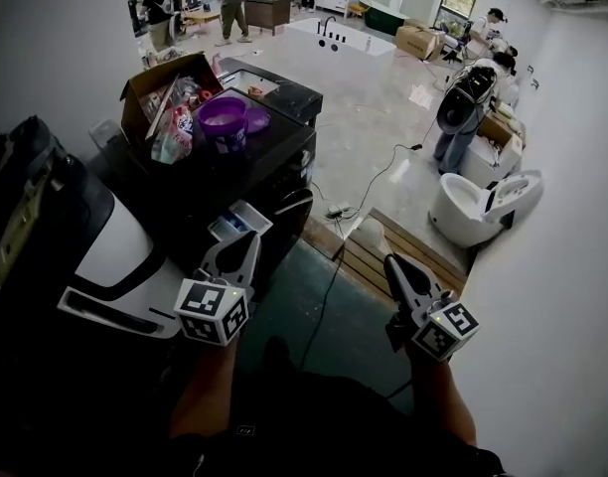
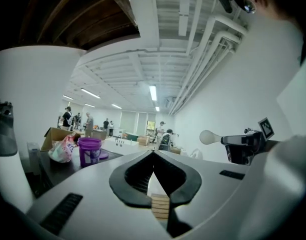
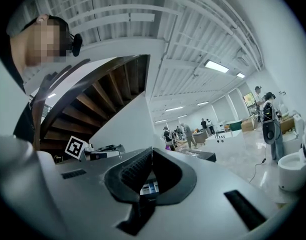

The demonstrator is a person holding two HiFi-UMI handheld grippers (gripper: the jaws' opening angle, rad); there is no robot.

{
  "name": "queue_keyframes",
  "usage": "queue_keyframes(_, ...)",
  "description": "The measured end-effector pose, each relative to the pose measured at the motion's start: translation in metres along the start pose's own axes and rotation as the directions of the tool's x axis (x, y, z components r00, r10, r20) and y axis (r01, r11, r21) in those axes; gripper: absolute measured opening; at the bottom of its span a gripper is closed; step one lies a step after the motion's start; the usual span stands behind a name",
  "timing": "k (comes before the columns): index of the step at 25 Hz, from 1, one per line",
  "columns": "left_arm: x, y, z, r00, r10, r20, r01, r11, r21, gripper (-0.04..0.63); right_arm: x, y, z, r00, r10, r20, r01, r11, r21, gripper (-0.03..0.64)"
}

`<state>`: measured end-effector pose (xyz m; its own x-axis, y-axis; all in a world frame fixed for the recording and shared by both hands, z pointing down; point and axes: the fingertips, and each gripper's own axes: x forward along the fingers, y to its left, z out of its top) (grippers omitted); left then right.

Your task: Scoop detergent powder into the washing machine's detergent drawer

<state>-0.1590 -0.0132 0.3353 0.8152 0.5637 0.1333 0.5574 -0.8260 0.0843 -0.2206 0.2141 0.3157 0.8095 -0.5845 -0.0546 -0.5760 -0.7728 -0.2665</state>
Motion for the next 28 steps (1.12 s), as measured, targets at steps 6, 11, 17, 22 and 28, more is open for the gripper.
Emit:
queue_keyframes(6, 0.054, 0.038, 0.003, 1.0, -0.009, -0.019, 0.009, 1.0, 0.018, 0.008, 0.064, -0.038, -0.007, 0.999, -0.004, -0.042, 0.004, 1.0, 0.008, 0.02)
queue_keyframes(11, 0.078, 0.075, -0.005, 0.998, 0.004, -0.06, -0.004, 1.0, 0.0, 0.008, 0.121, -0.047, -0.016, 0.996, 0.036, -0.076, -0.034, 0.999, 0.038, 0.02)
queue_keyframes(17, 0.092, 0.122, -0.008, 0.996, 0.033, -0.079, -0.033, 0.999, 0.003, 0.008, 0.183, -0.052, -0.027, 0.992, 0.08, -0.097, -0.074, 0.995, 0.06, 0.02)
queue_keyframes(22, 0.089, 0.159, -0.012, 0.994, 0.064, -0.087, -0.065, 0.998, -0.009, 0.008, 0.226, -0.041, -0.032, 0.984, 0.125, -0.123, -0.12, 0.992, 0.047, 0.02)
queue_keyframes(28, 0.09, 0.176, -0.019, 0.992, 0.07, -0.102, -0.073, 0.997, -0.026, 0.008, 0.252, -0.032, -0.041, 0.976, 0.163, -0.146, -0.156, 0.986, 0.055, 0.02)
